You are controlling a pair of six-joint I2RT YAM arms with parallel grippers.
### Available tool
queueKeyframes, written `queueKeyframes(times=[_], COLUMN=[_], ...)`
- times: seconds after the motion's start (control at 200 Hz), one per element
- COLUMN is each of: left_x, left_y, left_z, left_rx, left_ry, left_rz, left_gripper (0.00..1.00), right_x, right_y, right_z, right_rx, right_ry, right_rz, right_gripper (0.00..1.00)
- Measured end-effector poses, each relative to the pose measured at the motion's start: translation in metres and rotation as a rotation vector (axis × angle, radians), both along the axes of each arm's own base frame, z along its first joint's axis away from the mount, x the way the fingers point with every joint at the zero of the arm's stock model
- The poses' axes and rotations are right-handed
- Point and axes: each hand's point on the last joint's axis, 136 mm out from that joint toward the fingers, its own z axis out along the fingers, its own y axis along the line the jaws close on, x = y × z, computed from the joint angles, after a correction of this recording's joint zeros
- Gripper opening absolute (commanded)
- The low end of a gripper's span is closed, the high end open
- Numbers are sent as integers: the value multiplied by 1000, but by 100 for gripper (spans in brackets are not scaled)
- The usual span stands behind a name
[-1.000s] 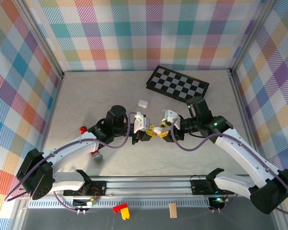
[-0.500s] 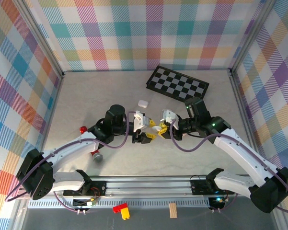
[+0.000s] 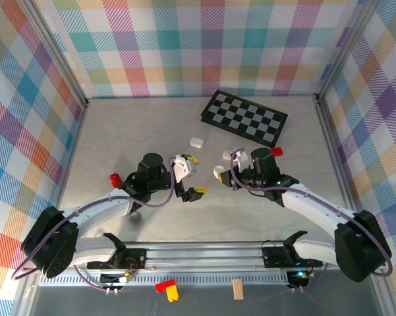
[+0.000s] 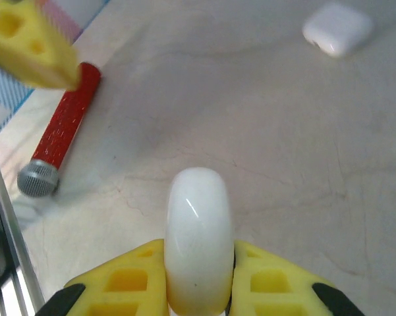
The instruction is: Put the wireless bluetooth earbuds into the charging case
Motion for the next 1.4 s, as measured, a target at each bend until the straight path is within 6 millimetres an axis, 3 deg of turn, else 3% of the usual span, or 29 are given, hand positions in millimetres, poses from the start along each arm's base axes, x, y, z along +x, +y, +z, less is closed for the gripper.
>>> queueKeyframes(times=[0.24,0.355,0.435,0.595,0.785,0.965,1.115,1.235,1.32,1.4], left_x=[3,1,-1,0,14,42,83,95,98,101], left_y=[6,8,9,10,24,56,114,169,200,222], left_z=[-25,-38,-45,-45,-44,-31,-29,-39,-43,-47], left_rx=[90,131,160,187,190,162,122,84,69,68], left_ry=[12,33,49,54,59,20,39,67,62,52], left_rz=[24,12,3,-4,63,270,611,866,1012,1119], left_gripper=[100,100,100,100,100,100,100,100,100,100], right_x=[9,8,10,15,20,33,49,65,75,84], right_y=[-4,-7,-5,-8,-18,-40,-73,-108,-134,-158], right_z=[-67,-97,-104,-105,-80,-34,9,32,34,20], right_rx=[-4,-28,-16,-11,-26,-59,-125,-203,-265,-336], right_ry=[248,335,352,351,261,102,-129,-291,-371,-396], right_rz=[-164,-209,-222,-262,-286,-334,-417,-510,-575,-628], right_gripper=[17,22,30,57,75,94,99,99,99,99])
